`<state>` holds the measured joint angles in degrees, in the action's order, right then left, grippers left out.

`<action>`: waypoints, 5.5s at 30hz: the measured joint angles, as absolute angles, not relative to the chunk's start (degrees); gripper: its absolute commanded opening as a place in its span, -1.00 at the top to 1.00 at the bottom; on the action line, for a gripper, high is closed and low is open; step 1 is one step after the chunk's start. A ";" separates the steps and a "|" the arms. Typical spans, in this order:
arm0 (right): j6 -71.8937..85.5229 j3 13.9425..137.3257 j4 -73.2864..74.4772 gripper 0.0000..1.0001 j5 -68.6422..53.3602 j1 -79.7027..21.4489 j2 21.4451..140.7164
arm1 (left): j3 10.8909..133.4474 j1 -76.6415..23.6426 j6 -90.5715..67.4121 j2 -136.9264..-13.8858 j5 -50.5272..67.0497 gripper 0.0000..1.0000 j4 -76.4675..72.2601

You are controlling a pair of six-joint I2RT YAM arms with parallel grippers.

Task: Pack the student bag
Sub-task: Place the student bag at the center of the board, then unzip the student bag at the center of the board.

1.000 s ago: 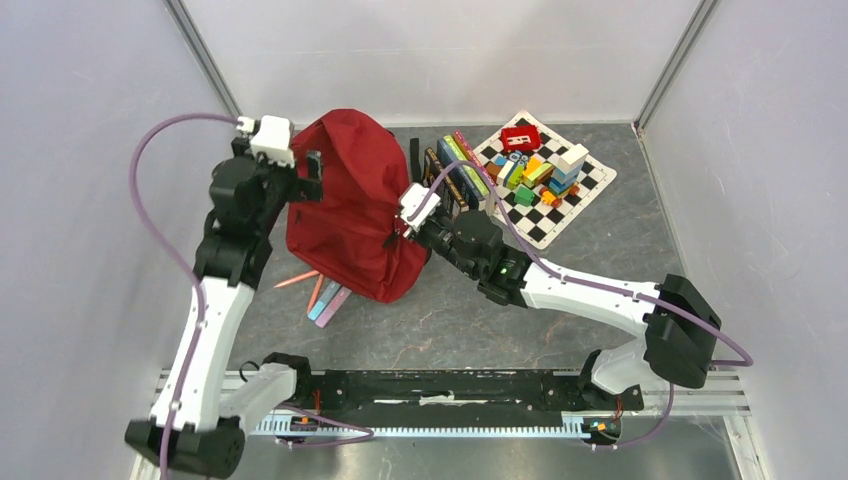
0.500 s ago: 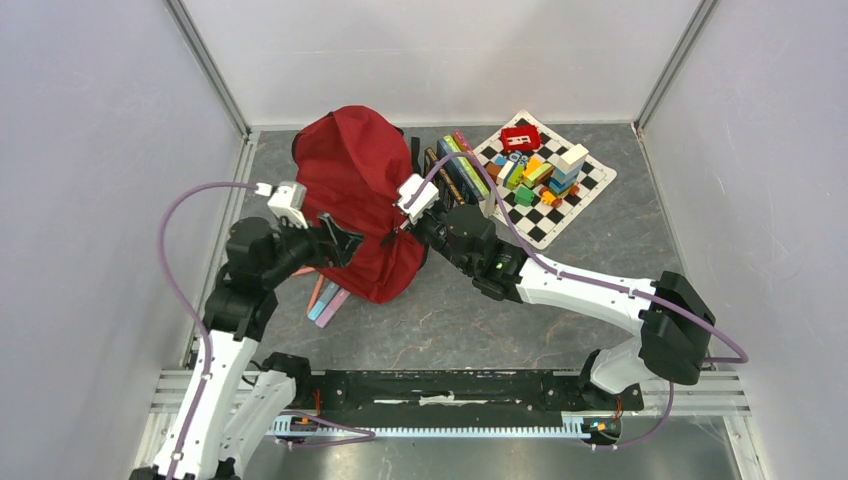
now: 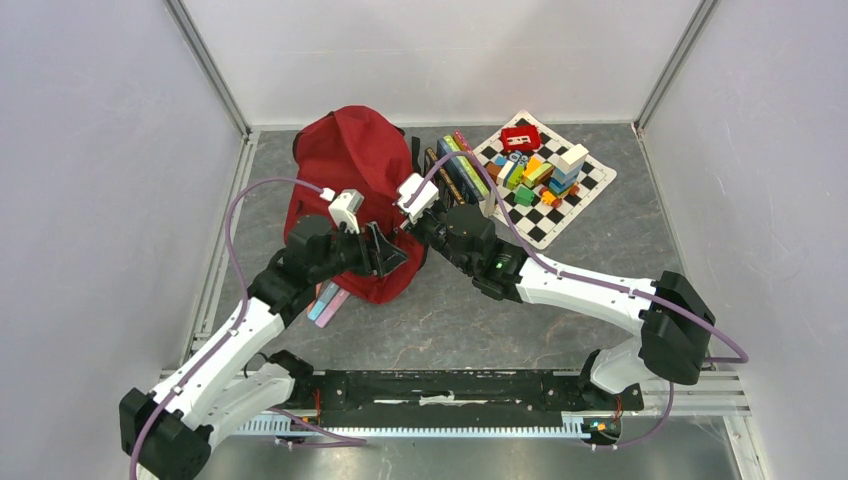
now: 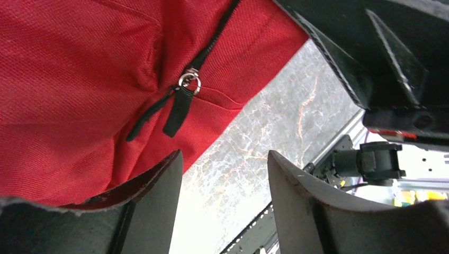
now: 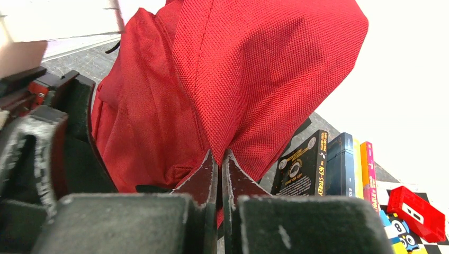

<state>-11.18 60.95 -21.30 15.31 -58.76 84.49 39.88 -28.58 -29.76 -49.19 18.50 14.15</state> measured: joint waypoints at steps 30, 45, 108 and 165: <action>-11.62 60.97 -21.30 1.00 12.58 -58.76 84.49 | 41.60 -31.05 -30.39 -57.74 5.39 0.96 9.37; -15.38 60.71 -21.82 1.00 9.06 -58.76 84.49 | 51.79 -31.27 -29.02 -54.11 3.44 0.96 20.10; -14.83 55.00 -18.06 -0.82 6.24 -56.84 75.57 | 54.59 -31.27 -19.86 -38.13 -6.52 -0.99 46.33; 10.63 74.37 -0.54 0.76 -26.87 -60.77 109.25 | 22.74 3.20 -47.77 -31.20 -6.74 -0.93 36.97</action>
